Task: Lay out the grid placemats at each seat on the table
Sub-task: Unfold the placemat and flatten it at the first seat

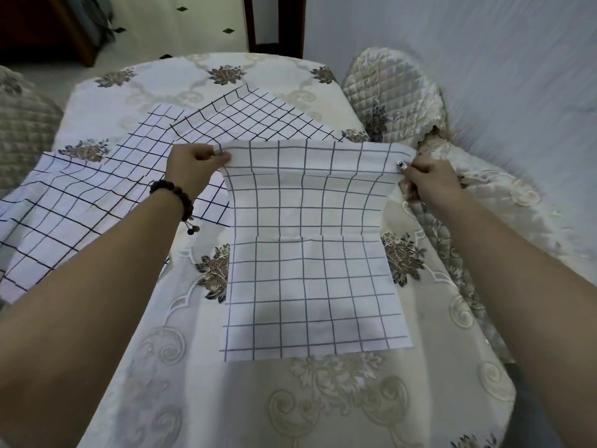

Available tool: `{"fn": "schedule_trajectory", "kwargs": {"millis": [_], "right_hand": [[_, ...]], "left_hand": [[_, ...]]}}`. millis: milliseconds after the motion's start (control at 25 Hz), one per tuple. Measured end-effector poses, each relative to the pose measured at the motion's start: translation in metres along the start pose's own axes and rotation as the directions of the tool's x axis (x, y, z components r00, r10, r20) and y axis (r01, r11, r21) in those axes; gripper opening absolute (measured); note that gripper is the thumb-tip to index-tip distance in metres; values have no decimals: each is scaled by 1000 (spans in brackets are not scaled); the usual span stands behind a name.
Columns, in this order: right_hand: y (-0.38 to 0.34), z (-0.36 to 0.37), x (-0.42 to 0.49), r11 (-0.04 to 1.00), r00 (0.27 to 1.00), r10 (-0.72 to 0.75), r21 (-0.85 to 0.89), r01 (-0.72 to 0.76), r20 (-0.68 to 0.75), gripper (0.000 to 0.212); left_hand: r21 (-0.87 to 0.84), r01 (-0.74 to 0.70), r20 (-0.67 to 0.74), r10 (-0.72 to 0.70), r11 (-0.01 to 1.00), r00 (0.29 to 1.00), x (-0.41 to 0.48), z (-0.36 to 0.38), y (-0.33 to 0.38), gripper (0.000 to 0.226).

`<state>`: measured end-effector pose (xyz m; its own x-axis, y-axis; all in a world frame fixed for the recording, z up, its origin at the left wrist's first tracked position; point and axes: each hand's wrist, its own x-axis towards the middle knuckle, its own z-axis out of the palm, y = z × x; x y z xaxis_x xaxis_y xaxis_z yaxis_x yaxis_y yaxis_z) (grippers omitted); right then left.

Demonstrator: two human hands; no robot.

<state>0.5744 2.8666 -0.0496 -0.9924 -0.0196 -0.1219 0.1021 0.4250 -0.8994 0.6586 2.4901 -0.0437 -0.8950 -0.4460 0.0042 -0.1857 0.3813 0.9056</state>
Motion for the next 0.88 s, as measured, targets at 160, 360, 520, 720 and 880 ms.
{"fn": "schedule_trajectory", "kwargs": {"millis": [160, 360, 520, 720, 880], "right_hand": [[33, 2, -25, 942, 979, 149, 282, -184, 141, 19], [63, -1, -68, 802, 944, 235, 502, -323, 233, 30], [93, 1, -105, 790, 911, 378, 455, -411, 166, 36], [127, 13, -156, 901, 954, 291, 313, -299, 75, 19], [134, 24, -180, 939, 956, 292, 186, -289, 15, 22]], "left_hand": [[-117, 103, 139, -86, 988, 987, -37, -3, -27, 13], [-230, 172, 200, -127, 958, 972, -90, -8, -50, 6], [-230, 219, 246, -161, 948, 956, -132, -13, -71, 21], [-155, 351, 196, -320, 923, 927, -176, -11, -101, 28], [-94, 426, 190, -403, 900, 895, -200, -10, -123, 27]]}}
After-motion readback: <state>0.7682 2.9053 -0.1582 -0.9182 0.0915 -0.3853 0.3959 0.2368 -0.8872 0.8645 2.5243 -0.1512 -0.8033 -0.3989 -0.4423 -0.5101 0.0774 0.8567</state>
